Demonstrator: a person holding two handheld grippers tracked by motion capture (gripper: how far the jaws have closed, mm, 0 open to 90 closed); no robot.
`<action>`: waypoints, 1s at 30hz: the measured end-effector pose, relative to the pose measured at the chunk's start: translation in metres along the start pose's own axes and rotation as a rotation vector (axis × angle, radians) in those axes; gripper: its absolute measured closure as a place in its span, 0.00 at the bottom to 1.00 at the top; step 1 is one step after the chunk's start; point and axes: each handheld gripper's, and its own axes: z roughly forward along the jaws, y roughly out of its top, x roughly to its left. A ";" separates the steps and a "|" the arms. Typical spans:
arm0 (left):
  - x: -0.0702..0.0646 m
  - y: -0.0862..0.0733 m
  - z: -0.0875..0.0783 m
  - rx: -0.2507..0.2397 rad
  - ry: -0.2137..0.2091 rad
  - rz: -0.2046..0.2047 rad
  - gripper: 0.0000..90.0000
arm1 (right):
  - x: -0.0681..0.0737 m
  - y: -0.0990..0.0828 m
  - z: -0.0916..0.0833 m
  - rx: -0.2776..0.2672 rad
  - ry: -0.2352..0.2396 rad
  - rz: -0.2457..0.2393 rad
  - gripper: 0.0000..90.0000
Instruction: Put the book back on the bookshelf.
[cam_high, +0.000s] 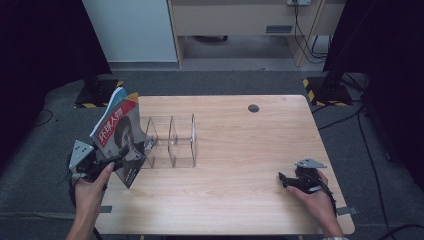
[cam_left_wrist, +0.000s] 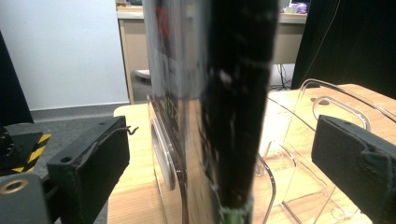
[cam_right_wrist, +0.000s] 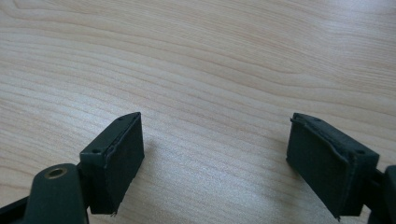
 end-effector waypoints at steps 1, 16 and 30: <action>0.000 -0.001 0.000 0.000 0.001 0.002 0.04 | 0.000 0.000 0.000 0.000 0.000 0.000 0.21; -0.006 -0.016 -0.010 0.011 -0.018 -0.006 0.04 | 0.000 0.000 0.000 0.000 0.000 0.000 0.21; -0.007 -0.028 -0.014 0.033 -0.019 -0.003 0.05 | 0.001 0.000 0.000 -0.001 -0.001 0.004 0.21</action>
